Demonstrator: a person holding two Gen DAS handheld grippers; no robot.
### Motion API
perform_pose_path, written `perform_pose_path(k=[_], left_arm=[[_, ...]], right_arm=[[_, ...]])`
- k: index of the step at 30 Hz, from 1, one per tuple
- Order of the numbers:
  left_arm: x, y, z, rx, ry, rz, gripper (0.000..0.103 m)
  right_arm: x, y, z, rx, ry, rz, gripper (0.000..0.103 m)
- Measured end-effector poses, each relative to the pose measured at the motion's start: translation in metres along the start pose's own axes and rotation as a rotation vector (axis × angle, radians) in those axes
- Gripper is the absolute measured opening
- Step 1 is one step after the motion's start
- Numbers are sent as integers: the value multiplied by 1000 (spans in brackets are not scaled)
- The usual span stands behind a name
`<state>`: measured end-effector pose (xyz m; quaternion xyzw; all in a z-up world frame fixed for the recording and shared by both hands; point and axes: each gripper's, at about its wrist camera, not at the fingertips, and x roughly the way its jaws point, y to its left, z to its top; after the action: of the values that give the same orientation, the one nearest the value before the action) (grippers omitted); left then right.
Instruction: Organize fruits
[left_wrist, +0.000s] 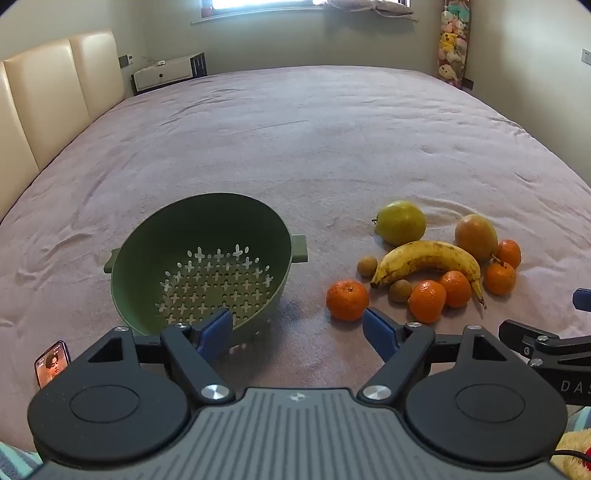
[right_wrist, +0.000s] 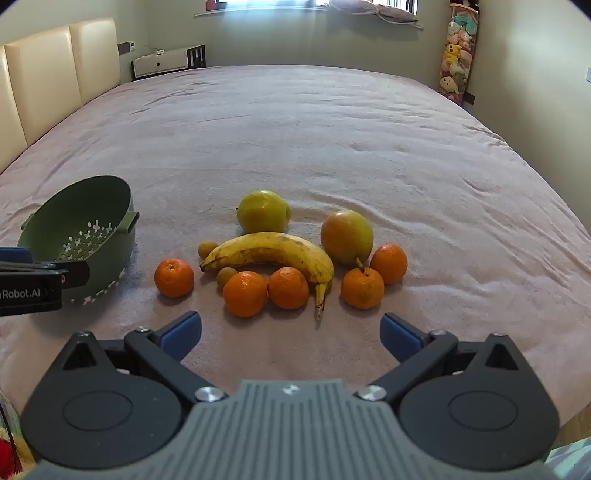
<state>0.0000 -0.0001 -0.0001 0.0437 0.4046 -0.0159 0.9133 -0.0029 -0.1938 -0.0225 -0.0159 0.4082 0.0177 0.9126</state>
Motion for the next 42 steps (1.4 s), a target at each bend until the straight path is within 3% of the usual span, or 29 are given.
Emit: perform_pose_path(k=[23,42], left_arm=[[3,6,-2,-20,26,-4,94],[-1,3,2,5,0,-9,94]], right_arm=[[3,3,0,4,15,-9,99],[0,1,1,18,1,-14,99]])
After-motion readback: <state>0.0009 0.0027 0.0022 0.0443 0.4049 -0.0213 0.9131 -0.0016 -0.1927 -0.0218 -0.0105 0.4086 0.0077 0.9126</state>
